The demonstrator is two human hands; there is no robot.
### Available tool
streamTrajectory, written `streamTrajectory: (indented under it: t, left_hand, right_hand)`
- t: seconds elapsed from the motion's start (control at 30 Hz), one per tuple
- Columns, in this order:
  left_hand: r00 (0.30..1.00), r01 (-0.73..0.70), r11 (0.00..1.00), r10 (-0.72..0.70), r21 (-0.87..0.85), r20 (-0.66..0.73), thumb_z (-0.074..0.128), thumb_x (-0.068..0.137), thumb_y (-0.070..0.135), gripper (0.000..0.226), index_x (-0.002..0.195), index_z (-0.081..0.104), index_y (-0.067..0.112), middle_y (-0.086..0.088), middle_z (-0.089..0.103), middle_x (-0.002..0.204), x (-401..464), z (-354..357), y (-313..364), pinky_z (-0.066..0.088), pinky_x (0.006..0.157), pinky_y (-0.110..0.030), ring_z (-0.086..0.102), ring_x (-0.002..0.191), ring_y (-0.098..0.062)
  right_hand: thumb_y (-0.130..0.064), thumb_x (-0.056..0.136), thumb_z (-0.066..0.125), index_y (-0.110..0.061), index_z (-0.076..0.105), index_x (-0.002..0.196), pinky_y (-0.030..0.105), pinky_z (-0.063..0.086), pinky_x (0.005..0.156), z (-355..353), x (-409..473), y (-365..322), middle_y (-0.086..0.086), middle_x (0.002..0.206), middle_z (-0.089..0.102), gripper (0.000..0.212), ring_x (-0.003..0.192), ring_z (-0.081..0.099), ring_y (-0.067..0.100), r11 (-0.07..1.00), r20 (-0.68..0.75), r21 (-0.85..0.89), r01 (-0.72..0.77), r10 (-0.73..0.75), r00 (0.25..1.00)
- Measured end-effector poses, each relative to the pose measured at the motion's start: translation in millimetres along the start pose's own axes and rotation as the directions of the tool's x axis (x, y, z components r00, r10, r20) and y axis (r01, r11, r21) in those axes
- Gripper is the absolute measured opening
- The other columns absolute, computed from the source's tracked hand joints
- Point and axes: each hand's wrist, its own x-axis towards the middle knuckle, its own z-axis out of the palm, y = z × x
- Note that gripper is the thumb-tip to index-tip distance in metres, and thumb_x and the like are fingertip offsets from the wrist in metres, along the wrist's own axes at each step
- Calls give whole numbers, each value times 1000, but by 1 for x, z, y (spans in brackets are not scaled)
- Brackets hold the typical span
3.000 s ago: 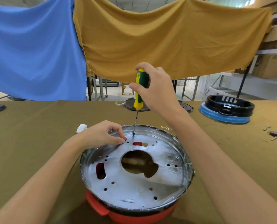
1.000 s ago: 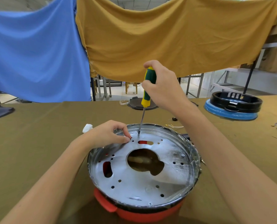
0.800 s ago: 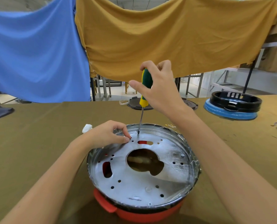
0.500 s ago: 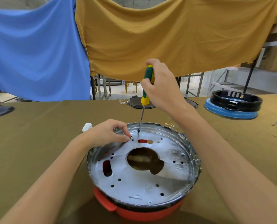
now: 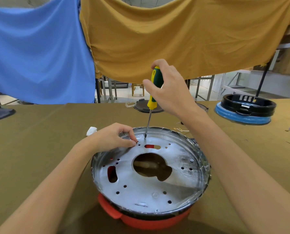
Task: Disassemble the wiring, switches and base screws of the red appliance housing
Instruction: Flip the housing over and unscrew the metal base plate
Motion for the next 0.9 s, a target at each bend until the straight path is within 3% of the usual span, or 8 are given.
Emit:
streamTrajectory:
  t: [0.1,0.17,0.33,0.5,0.57,0.73,0.8,0.9]
  left_hand:
    - [1000,-6,1000,6,9,2,67,92,32,7,93,71,27,16,66,110,1,0,0,35,109,-39,54,110,-4]
    - [1000,-12,1000,12,7,3,67,92,32,6,93,71,27,16,66,111,0,0,-1,35,111,-41,54,112,-5]
    - [1000,-9,1000,9,-3,2,68,91,32,6,93,71,28,18,65,113,1,0,-4,33,114,-44,53,117,-8]
    - [1000,-14,1000,14,4,6,68,91,34,4,91,71,32,21,66,108,3,1,-5,35,110,-40,54,110,-1]
    - [1000,-18,1000,18,0,4,68,91,34,4,90,72,33,23,66,105,3,0,-6,36,108,-38,54,107,2]
    - [1000,-22,1000,22,-19,-2,70,89,35,3,88,72,34,26,67,105,3,0,-8,33,106,-35,53,110,4]
    - [1000,-20,1000,20,-11,1,69,90,35,3,88,72,34,25,66,106,4,0,-8,32,105,-34,53,111,2]
    - [1000,-23,1000,23,-7,4,68,90,34,3,90,72,33,24,67,104,4,0,-9,31,103,-32,54,108,3]
  right_hand:
    - [-42,90,71,-23,57,120,18,41,77,-2,2,0,4,104,42,38,87,48,17,1000,-43,-7,-9,9,999]
    - [-33,92,70,-26,59,122,14,38,69,-5,4,1,3,101,48,33,80,48,12,1000,-54,-13,-18,17,998]
    - [-16,92,55,-14,50,129,24,36,61,-3,4,0,-2,87,49,37,69,44,10,999,-18,38,-35,36,999]
    - [-44,90,69,-23,55,118,17,38,73,-1,1,0,4,100,43,38,84,45,15,1000,-45,-23,18,-19,999]
    - [-38,92,69,-24,56,122,13,36,67,-4,3,1,1,98,47,35,76,45,7,1000,-52,-30,7,-9,999]
    - [-13,93,54,-17,52,126,17,39,56,-7,6,2,-1,84,49,33,65,43,11,992,4,112,-61,61,998]
    - [-21,93,57,-20,52,121,26,42,65,-3,3,1,1,88,45,28,74,44,14,996,9,79,-35,35,999]
    - [-39,91,69,-25,58,119,21,43,74,-3,3,1,4,103,42,33,84,47,17,999,-33,34,-18,19,999]
